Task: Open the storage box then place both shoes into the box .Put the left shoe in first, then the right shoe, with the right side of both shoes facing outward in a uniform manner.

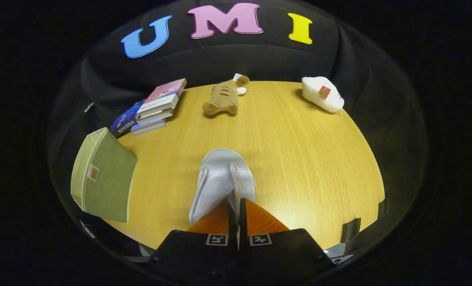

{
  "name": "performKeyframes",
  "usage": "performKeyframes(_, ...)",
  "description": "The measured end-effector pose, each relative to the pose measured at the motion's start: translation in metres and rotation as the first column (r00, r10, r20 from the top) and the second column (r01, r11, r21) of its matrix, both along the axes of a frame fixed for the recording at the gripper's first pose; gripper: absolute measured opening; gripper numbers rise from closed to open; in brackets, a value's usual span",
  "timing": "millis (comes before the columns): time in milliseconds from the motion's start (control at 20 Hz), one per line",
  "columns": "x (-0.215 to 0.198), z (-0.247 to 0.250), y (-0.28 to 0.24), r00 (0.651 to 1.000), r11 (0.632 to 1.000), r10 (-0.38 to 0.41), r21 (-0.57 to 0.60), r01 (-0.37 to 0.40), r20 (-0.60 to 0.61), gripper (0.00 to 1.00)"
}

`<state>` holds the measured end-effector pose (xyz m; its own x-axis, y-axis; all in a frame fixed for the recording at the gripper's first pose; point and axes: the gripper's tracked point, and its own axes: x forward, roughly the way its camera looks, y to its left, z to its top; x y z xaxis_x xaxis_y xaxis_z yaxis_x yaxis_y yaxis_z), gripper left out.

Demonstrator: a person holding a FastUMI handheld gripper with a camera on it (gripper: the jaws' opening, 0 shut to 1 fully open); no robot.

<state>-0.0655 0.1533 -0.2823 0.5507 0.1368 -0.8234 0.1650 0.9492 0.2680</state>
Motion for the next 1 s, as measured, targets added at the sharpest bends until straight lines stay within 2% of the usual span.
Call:
performKeyframes(300,0.030,0.099,0.075,0.990,0.989,0.072,0.121,-0.087,0.123,0.05)
performKeyframes(600,0.062,0.172,0.174,0.978,0.958,0.121,0.238,-0.160,0.172,0.05)
performKeyframes(800,0.081,0.188,0.241,0.979,0.937,0.131,0.303,-0.175,0.159,0.05)
performKeyframes(1000,0.090,0.180,0.294,0.981,0.940,0.153,0.289,-0.181,0.116,0.05)
